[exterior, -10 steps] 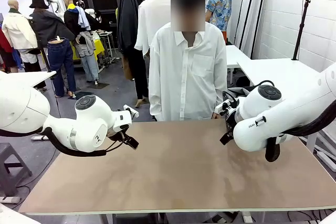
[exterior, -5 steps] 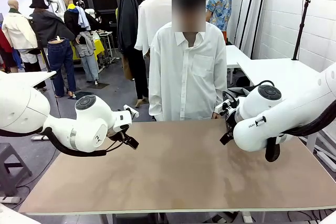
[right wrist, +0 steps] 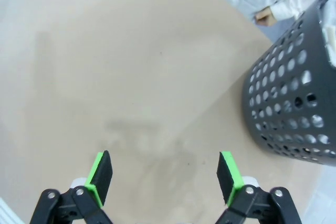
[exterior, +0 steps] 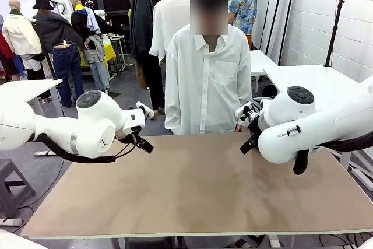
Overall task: Fold the training pants.
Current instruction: Grab both ends of the Training pants handed by a person.
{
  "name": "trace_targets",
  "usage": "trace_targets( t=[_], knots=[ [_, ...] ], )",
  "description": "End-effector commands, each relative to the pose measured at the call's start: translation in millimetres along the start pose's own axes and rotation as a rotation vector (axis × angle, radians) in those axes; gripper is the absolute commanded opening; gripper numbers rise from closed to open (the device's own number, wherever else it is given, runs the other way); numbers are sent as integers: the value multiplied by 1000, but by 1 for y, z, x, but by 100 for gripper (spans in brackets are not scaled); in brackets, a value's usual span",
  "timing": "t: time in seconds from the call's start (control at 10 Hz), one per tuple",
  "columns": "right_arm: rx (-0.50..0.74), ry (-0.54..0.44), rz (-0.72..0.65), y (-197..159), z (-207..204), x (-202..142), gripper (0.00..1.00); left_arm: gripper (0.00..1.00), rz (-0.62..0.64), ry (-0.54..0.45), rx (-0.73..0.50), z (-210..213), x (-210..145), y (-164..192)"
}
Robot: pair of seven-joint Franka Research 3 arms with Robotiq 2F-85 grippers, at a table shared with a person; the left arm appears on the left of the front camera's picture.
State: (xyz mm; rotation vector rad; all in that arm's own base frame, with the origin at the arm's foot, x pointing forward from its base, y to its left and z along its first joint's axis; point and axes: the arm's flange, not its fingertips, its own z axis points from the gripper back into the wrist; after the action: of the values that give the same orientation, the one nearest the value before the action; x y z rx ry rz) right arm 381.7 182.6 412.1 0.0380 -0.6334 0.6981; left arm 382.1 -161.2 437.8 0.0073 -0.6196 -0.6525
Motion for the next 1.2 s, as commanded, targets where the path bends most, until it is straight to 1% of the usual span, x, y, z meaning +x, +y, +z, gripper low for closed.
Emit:
trace_targets(
  t=[0.0,0.3,0.4,0.5,0.7,1.1],
  knots=[
    [23,-4,-18,-2,24,6,100,100,12,25,3,23,9,-1],
    [21,-33,13,3,62,27,100,100,8,-15,-23,49,19,1],
    [20,-22,12,4,72,31,100,100,9,-27,-47,57,21,-1],
    [34,-27,14,3,81,36,100,100,24,-29,-41,64,22,0],
    [10,-27,26,5,100,43,100,100,28,-40,-45,80,24,0],
    [-3,-50,42,6,122,54,100,100,31,-65,-30,108,27,-3]
  ],
)
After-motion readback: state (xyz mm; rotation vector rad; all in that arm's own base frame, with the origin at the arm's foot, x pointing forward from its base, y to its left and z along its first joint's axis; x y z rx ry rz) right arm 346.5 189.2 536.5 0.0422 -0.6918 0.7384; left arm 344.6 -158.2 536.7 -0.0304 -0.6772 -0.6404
